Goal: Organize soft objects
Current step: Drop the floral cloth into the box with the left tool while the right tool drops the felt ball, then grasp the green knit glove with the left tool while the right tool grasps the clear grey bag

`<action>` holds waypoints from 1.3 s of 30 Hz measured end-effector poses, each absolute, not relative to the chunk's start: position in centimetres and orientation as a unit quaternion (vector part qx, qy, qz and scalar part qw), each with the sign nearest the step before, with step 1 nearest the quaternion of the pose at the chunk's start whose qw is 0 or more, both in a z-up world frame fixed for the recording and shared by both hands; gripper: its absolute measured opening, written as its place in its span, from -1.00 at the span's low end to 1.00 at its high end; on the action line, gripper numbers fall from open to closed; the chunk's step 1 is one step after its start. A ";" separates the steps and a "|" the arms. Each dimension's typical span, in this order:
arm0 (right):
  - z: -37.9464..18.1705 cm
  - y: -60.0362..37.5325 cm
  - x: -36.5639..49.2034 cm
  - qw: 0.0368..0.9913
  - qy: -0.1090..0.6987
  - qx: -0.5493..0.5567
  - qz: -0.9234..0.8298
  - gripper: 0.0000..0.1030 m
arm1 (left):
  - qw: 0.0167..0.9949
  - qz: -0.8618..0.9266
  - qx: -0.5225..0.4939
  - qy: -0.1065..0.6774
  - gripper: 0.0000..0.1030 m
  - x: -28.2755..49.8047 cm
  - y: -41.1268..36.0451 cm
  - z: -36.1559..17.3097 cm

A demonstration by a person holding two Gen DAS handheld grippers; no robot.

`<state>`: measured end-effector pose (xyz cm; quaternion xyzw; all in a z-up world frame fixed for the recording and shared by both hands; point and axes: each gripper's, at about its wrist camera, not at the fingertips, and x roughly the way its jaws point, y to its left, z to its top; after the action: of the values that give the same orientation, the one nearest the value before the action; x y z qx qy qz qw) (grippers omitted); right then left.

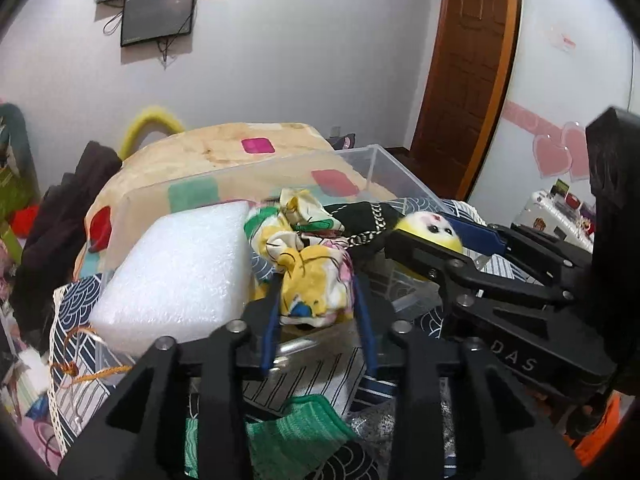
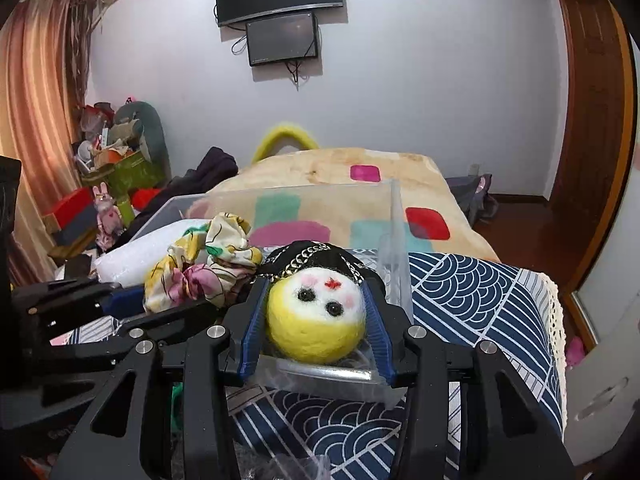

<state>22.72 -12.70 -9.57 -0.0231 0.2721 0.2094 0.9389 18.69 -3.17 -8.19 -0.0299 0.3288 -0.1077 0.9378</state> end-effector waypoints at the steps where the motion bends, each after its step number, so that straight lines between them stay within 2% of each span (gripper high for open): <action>1: -9.5 -12.7 22.6 0.939 0.273 -0.023 0.208 -0.14 | 0.937 -0.111 -0.036 0.330 -0.25 18.6 -3.0 -8.2; 4: -9.2 -13.1 22.4 0.935 0.278 -0.016 0.218 -0.07 | 0.938 -0.114 -0.034 0.324 -0.21 17.9 -3.0 -7.9; 9: -8.6 -14.0 21.8 0.939 0.267 -0.008 0.218 0.25 | 0.945 -0.113 -0.027 0.306 0.01 16.2 -2.9 -6.8; 13: -7.7 -14.7 20.7 0.940 0.254 0.005 0.228 0.41 | 0.952 -0.101 -0.017 0.288 0.07 14.5 -2.7 -5.7; 15: -7.2 -14.7 20.0 0.942 0.245 0.006 0.228 0.49 | 0.956 -0.095 -0.011 0.276 0.19 13.3 -2.6 -5.2; 24: -6.8 -14.1 17.3 0.946 0.227 -0.002 0.232 0.60 | 0.965 -0.057 -0.005 0.256 0.75 9.0 -0.1 -5.7; 31: -9.9 -12.7 16.8 0.933 0.270 -0.014 0.236 0.60 | 0.946 -0.050 -0.041 0.317 0.82 8.9 1.7 -10.1; 39: -15.9 -11.7 17.8 0.897 0.367 -0.002 0.247 0.61 | 0.913 -0.035 -0.092 0.396 0.82 11.3 3.6 -15.4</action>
<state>17.83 -11.70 -15.95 -0.0021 0.3674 0.2466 0.8968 11.29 3.59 -15.41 -0.0920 0.3959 -0.0348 0.9130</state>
